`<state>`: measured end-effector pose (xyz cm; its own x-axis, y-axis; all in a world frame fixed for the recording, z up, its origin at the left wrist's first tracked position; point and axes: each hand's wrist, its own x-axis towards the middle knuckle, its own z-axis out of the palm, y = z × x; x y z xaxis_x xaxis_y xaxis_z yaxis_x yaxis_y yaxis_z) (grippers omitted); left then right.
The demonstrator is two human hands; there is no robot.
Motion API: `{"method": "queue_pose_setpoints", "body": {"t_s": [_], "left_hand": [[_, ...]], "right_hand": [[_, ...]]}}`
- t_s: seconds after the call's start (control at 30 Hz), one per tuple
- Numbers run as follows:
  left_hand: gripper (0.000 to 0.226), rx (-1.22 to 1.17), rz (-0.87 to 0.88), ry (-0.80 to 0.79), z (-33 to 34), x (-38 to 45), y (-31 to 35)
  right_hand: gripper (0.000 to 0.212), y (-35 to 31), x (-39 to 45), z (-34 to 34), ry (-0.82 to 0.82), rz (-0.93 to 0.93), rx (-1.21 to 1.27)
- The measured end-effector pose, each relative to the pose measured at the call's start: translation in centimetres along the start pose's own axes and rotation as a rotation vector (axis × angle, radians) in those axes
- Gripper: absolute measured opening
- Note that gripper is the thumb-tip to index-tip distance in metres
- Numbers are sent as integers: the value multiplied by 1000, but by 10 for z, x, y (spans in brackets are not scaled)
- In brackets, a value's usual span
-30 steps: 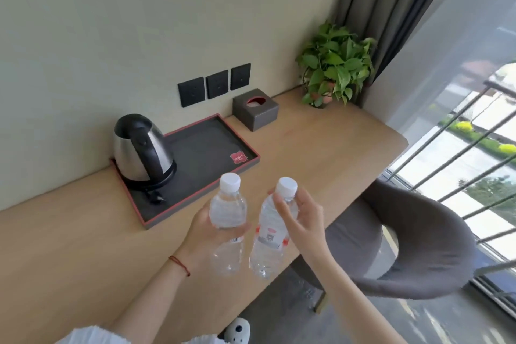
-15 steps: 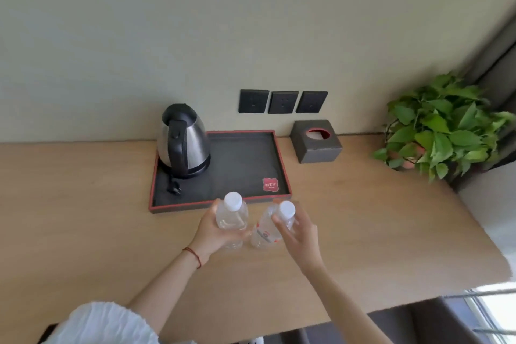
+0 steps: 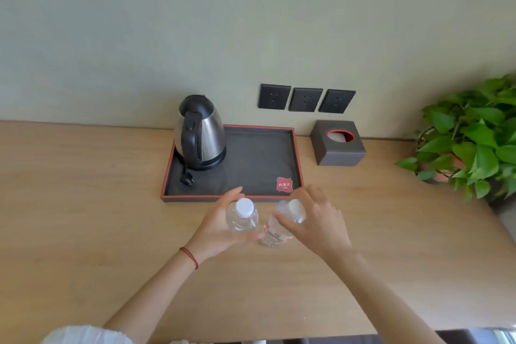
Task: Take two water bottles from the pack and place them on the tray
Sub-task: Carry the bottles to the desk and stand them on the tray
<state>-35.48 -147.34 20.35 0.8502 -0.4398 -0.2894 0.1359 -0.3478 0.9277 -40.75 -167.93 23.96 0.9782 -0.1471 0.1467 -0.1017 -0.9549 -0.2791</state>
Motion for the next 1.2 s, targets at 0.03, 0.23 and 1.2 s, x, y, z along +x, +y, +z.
{"method": "queue_pose_setpoints", "body": {"t_s": [0.03, 0.23, 1.2], "left_hand": [[97, 108, 46, 12, -3, 0, 10], [30, 828, 184, 47, -3, 15, 49], [25, 723, 126, 71, -4, 17, 37]], "right_hand": [[49, -4, 2, 0, -18, 23, -75], [31, 3, 26, -15, -261, 22, 0], [26, 14, 278, -15, -330, -301, -315]]}}
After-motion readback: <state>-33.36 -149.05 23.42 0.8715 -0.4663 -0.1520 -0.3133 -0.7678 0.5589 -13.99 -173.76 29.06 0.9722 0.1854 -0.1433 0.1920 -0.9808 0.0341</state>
